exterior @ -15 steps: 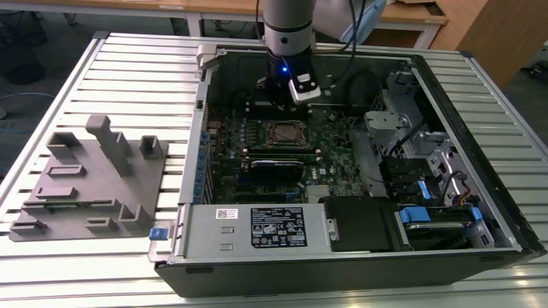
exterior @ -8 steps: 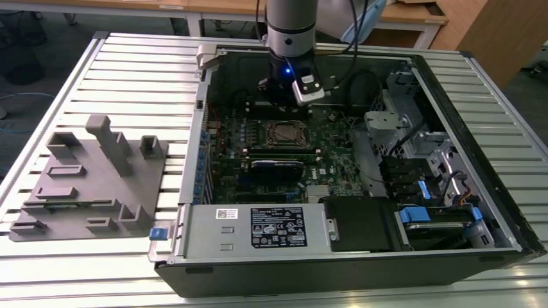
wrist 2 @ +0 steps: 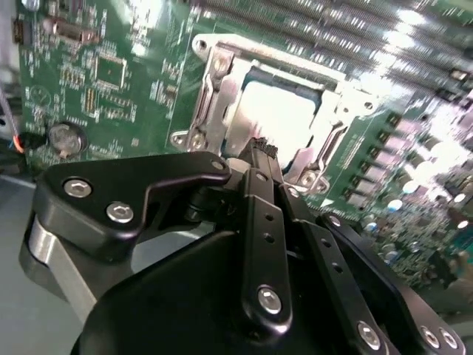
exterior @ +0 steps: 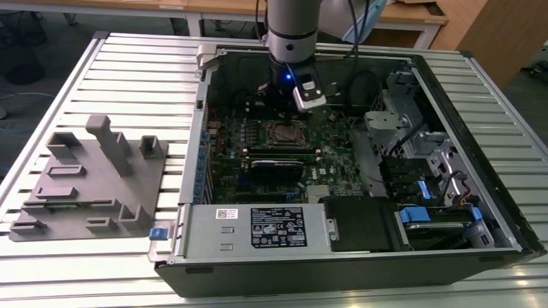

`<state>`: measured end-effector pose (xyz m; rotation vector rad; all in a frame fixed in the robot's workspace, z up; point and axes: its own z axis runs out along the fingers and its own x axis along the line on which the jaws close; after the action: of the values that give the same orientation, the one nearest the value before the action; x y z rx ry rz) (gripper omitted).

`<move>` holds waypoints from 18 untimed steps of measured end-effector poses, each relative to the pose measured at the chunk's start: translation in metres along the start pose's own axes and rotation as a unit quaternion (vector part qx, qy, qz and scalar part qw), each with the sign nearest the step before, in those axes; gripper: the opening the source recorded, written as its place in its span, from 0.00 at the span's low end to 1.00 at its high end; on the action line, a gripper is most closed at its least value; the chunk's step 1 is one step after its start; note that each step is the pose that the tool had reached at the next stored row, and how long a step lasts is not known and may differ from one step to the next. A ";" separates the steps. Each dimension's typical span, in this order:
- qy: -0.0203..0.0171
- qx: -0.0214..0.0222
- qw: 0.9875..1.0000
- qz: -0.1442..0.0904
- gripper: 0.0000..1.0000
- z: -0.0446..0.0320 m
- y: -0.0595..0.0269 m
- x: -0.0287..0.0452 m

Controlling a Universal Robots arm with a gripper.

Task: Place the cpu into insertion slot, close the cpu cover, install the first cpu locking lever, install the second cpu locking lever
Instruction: 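Install the first cpu locking lever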

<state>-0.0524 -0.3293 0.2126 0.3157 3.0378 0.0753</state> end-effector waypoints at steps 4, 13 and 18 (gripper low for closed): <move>0.005 0.004 1.000 -0.005 0.11 0.0008 -0.0043 -0.0009; 0.021 0.019 0.998 -0.049 0.11 0.0030 -0.0045 -0.0007; 0.028 0.036 0.998 -0.051 0.11 0.0032 -0.0045 -0.0009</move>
<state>-0.0522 -0.3338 0.2093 0.1659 3.1123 -0.0331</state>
